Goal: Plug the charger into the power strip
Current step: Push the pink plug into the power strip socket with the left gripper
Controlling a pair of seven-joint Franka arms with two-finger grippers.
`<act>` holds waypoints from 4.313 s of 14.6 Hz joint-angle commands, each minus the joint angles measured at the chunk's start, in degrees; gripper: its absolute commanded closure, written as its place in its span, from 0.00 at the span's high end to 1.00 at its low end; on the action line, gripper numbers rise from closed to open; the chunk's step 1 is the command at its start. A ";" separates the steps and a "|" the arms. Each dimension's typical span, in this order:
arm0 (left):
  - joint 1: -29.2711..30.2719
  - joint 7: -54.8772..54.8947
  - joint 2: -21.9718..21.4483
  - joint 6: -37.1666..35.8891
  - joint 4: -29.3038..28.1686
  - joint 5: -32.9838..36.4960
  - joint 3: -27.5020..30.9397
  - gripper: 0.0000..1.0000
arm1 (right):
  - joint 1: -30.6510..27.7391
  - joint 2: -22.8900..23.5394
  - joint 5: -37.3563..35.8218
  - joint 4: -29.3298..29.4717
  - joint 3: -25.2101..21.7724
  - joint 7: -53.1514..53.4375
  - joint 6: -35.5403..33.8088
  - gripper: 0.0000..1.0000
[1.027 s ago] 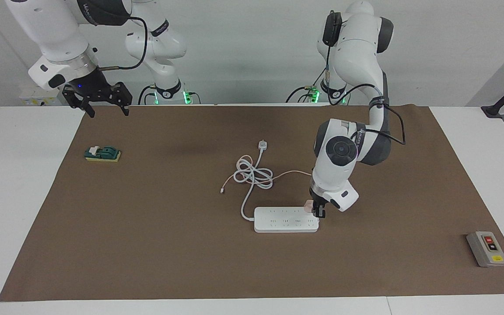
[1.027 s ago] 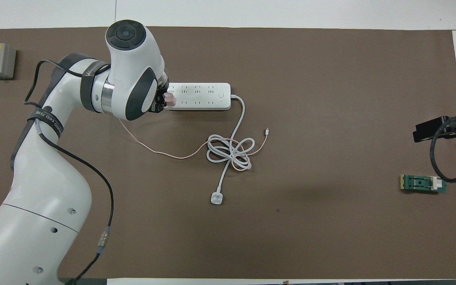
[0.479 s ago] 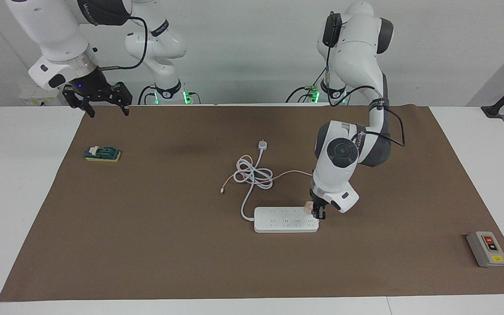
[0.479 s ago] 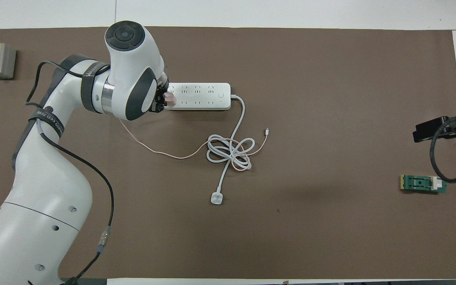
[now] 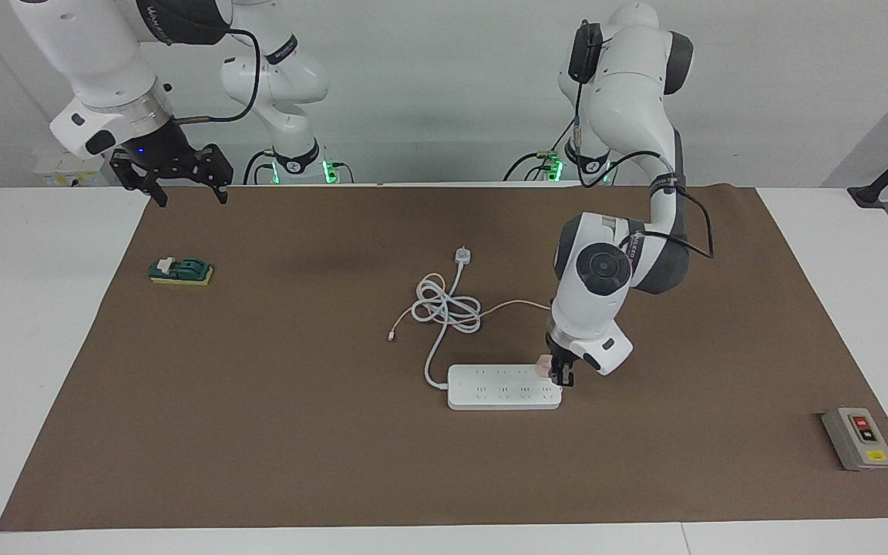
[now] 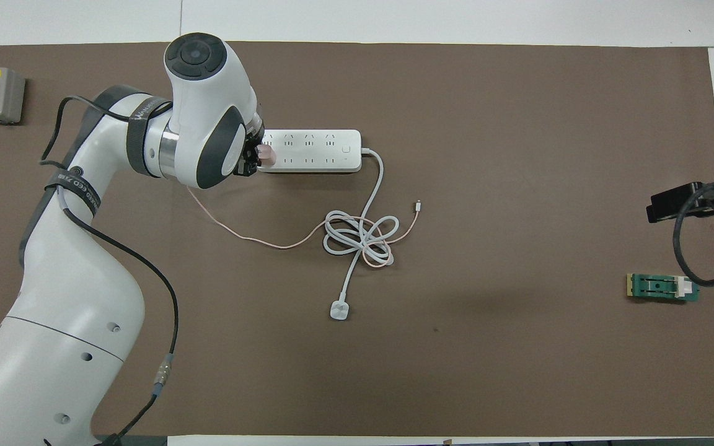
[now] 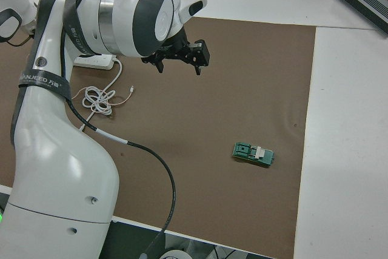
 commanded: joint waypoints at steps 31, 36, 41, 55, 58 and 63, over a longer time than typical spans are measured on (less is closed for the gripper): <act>-2.19 -3.02 5.55 6.81 -2.48 -0.27 0.23 0.00 | -0.31 -1.08 -1.33 -1.15 0.68 1.01 0.27 1.00; -1.76 -2.50 4.94 6.46 -2.30 -0.27 0.23 0.00 | -0.31 -1.08 -1.33 -1.15 0.68 1.01 0.36 1.00; -1.40 -2.14 4.24 6.54 -2.30 -0.45 0.14 0.00 | -0.22 -1.08 -1.33 -1.15 0.68 1.01 0.36 1.00; -0.88 -2.14 2.04 7.95 -2.48 -1.49 -0.12 0.00 | -0.13 -1.08 -1.33 -1.23 0.68 1.10 0.36 1.00; -0.79 -2.14 0.90 7.60 -2.48 -2.20 -0.12 0.00 | -0.13 -1.08 -1.33 -1.32 0.68 1.10 0.36 1.00; -0.70 -2.49 0.37 7.42 -2.48 -2.20 -0.03 0.00 | -0.13 -1.08 -1.33 -1.32 0.68 1.10 0.36 1.00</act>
